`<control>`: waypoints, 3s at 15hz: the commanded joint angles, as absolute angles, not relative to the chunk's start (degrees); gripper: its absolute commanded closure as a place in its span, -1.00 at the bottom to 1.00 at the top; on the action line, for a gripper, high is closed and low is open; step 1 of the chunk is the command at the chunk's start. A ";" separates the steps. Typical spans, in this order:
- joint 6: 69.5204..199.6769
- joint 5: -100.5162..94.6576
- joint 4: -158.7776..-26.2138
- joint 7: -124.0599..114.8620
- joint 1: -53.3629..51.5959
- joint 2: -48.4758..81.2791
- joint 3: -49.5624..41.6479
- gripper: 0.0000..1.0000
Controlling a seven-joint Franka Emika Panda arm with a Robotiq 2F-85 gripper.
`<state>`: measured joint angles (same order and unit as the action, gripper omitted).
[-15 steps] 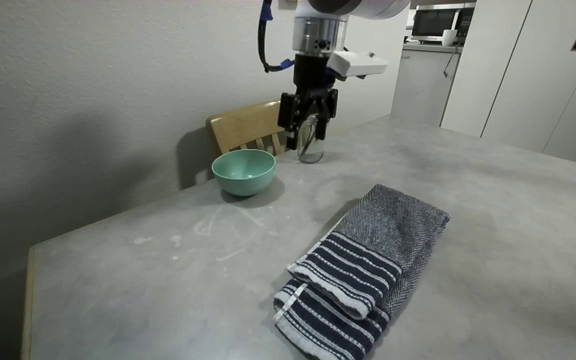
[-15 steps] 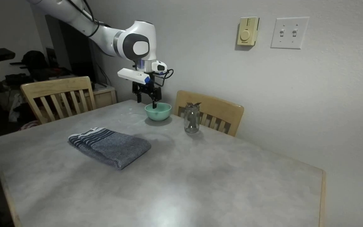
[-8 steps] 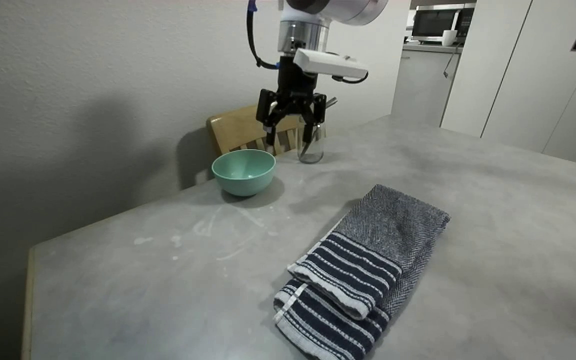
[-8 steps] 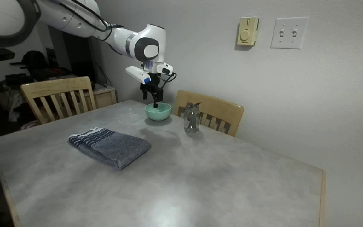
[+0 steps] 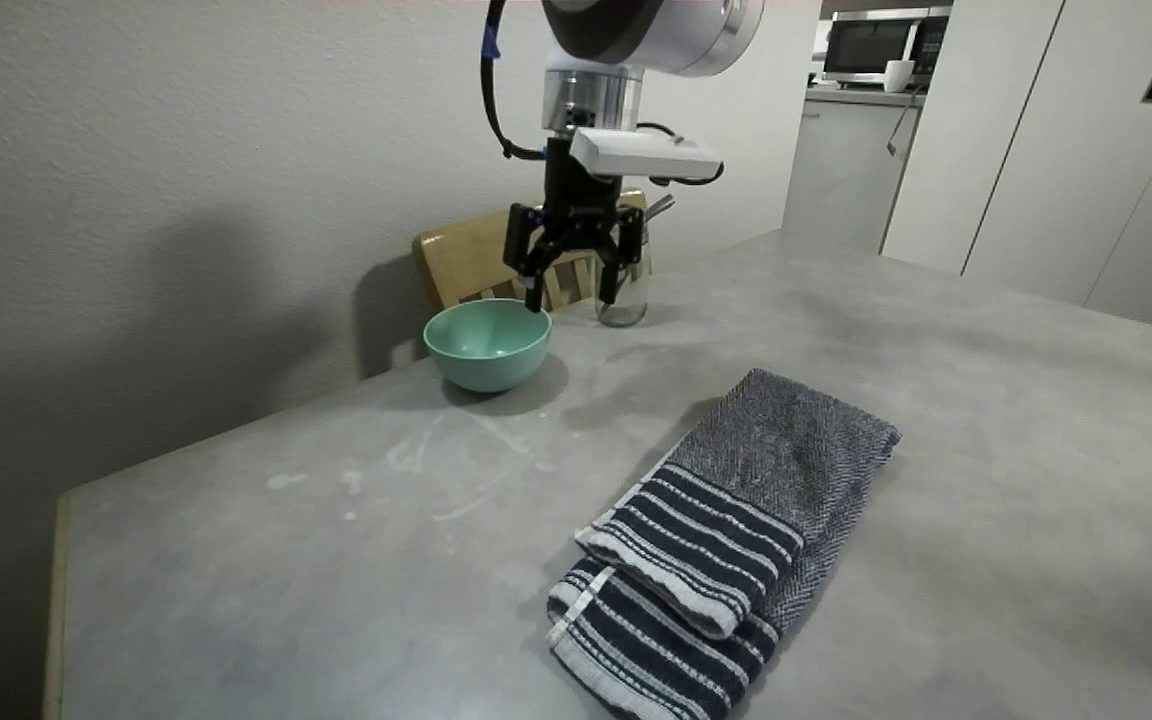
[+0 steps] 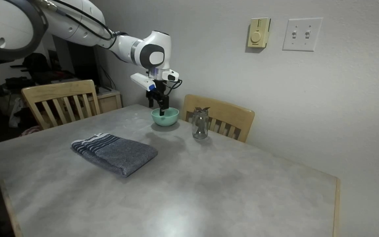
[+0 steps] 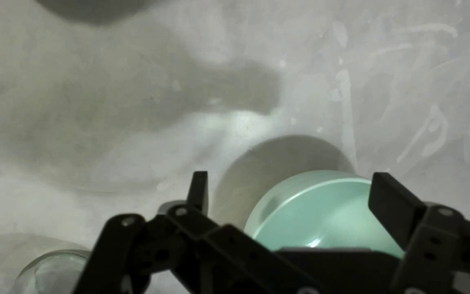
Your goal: Fold the towel then move the bowl to the right
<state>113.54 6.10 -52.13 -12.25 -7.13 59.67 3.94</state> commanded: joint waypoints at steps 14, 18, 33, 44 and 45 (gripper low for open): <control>112.50 -3.08 -35.43 -20.32 -14.04 71.24 -3.06 -1.00; 113.96 -2.30 -37.28 -30.09 -13.75 70.67 -4.27 -1.00; 120.51 3.19 -36.51 -34.64 -7.92 74.26 2.26 -1.00; 119.13 3.83 -37.37 -33.47 -7.02 73.39 3.17 0.80; 118.79 3.92 -37.48 -33.02 -6.90 73.22 3.37 0.92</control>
<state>119.77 3.32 -36.74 -35.17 -7.82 74.13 2.45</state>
